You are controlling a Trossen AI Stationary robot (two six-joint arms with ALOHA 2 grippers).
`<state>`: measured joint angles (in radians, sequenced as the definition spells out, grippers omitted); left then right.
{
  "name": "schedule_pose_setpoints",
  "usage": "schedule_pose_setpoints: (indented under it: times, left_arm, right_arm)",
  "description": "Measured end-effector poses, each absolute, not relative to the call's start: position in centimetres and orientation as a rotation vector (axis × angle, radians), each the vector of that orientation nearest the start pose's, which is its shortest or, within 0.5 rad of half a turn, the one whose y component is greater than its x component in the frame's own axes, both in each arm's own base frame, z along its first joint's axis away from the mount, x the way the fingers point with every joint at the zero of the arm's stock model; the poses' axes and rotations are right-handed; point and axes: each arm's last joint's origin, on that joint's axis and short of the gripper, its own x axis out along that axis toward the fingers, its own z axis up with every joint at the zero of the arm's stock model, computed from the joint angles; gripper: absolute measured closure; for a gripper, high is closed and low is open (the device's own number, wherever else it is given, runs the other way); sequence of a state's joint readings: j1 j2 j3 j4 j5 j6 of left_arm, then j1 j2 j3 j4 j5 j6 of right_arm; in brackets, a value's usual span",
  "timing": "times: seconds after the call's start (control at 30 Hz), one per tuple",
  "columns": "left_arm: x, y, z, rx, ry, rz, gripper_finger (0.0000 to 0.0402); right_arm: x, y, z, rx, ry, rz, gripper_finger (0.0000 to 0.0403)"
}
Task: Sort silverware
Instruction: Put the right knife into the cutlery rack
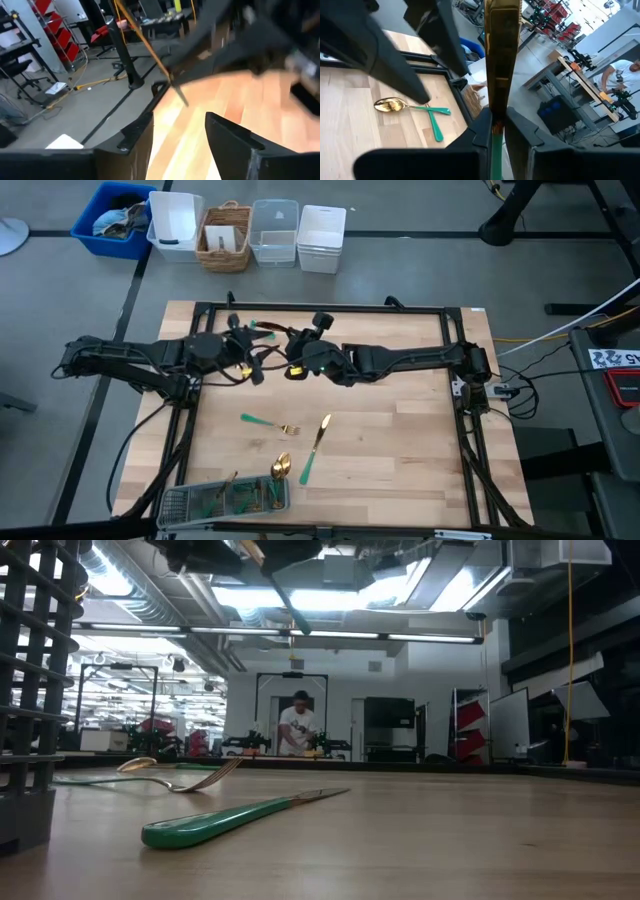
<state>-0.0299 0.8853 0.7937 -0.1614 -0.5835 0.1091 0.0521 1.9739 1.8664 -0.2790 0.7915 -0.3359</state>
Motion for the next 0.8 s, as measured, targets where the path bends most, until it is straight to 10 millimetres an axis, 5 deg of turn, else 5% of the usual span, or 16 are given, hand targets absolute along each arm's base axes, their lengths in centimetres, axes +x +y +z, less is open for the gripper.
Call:
schedule_pose_setpoints:
  times: [0.63,0.8]
  left_arm:
    - [19.5,1.1,34.1,0.072,0.058,0.558,0.0231]
    - [19.4,1.5,34.1,0.072,0.064,0.58,0.0267]
  right_arm:
    - [45.7,0.4,34.6,-0.469,0.475,-0.614,0.0362]
    - [45.7,0.4,34.6,-0.469,0.475,-0.615,0.0362]
